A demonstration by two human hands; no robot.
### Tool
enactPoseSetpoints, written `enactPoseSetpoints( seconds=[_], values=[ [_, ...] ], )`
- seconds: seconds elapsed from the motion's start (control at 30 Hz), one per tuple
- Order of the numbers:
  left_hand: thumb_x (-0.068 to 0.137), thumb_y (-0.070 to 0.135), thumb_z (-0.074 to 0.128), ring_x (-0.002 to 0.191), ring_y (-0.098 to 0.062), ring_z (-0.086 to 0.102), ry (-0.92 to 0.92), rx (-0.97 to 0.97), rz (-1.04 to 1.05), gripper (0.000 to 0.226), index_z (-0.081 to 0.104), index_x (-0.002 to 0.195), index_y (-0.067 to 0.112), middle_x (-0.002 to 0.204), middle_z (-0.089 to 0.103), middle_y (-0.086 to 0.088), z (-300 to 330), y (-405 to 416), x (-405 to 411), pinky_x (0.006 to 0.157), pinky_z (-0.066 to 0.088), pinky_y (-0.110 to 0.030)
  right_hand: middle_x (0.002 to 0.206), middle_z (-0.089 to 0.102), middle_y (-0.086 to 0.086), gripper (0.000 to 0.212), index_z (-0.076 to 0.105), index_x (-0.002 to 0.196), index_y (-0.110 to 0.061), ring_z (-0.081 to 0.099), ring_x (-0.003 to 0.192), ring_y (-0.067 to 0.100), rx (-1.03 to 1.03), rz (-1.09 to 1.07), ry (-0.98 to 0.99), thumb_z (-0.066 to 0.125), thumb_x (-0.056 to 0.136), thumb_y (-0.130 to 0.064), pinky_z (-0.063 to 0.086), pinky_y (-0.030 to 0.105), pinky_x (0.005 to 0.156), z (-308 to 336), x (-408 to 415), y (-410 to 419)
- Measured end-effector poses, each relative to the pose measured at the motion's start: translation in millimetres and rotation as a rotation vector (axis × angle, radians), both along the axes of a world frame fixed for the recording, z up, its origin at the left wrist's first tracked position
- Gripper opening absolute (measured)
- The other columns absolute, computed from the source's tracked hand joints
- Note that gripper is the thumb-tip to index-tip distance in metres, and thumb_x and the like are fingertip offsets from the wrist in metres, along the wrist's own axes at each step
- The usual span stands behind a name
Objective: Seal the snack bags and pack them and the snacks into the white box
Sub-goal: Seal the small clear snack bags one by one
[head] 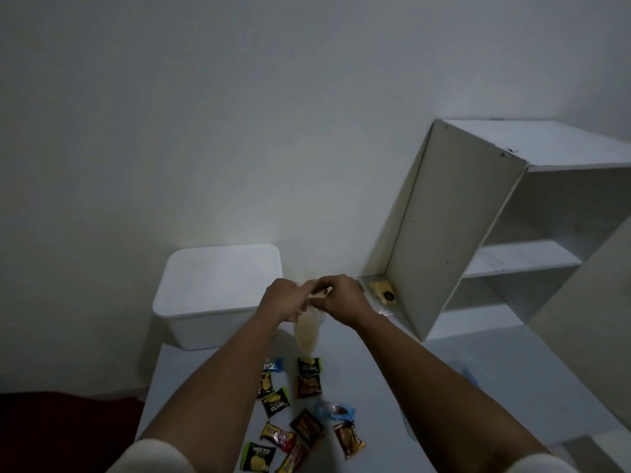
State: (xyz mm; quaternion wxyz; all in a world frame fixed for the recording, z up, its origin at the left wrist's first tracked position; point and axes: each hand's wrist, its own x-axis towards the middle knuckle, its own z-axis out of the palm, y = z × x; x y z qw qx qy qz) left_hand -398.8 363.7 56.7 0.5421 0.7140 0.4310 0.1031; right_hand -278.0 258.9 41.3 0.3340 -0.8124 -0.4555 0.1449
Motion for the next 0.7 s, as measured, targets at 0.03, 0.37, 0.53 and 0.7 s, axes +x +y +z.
enactPoseSetpoints(
  seconds=[0.03, 0.37, 0.53, 0.7],
  values=[
    [0.088, 0.045, 0.064, 0.060, -0.021, 0.066, 0.004, 0.006, -0.002, 0.044, 0.073, 0.077, 0.003, 0.073, 0.076, -0.012, 0.6, 0.8, -4.8, 0.057, 0.055, -0.028, 0.106, 0.077, -0.005, 0.032, 0.078, 0.110, -0.019, 0.068, 0.095, 0.008, -0.001, 0.016, -0.005, 0.081, 0.080, -0.028, 0.055, 0.026, 0.084, 2.7, -3.8, 0.1],
    [0.087, 0.053, 0.057, 0.079, -0.029, 0.074, 0.108, 0.232, -0.046, 0.046, 0.070, 0.076, 0.010, 0.076, 0.076, -0.007, 16.2, 14.6, -39.0, 0.078, 0.063, -0.045, 0.093, 0.076, -0.005, 0.018, 0.060, 0.092, -0.024, 0.074, 0.077, 0.017, 0.070, -0.101, 0.074, 0.062, 0.091, -0.006, 0.062, 0.038, 0.068, 21.5, -13.4, 6.6],
    [0.092, 0.059, 0.056, 0.106, -0.018, 0.063, -0.077, 0.335, 0.070, 0.038, 0.064, 0.114, 0.029, 0.106, 0.065, 0.009, 37.4, 26.2, -49.9, 0.087, 0.047, -0.033, 0.089, 0.080, 0.005, 0.003, 0.068, 0.095, -0.013, 0.077, 0.084, 0.026, 0.115, 0.046, 0.282, 0.070, 0.094, -0.012, 0.062, 0.037, 0.076, 51.4, -4.8, 9.0],
    [0.097, 0.042, 0.061, 0.089, -0.014, 0.073, -0.284, 0.310, -0.090, 0.025, 0.071, 0.091, 0.019, 0.091, 0.077, 0.006, 50.7, 21.7, -47.7, 0.089, 0.055, -0.037, 0.097, 0.080, 0.012, 0.014, 0.075, 0.099, 0.002, 0.077, 0.079, 0.019, 0.088, 0.145, 0.384, 0.068, 0.095, -0.010, 0.054, 0.019, 0.060, 89.7, -3.0, 7.3]
  ],
)
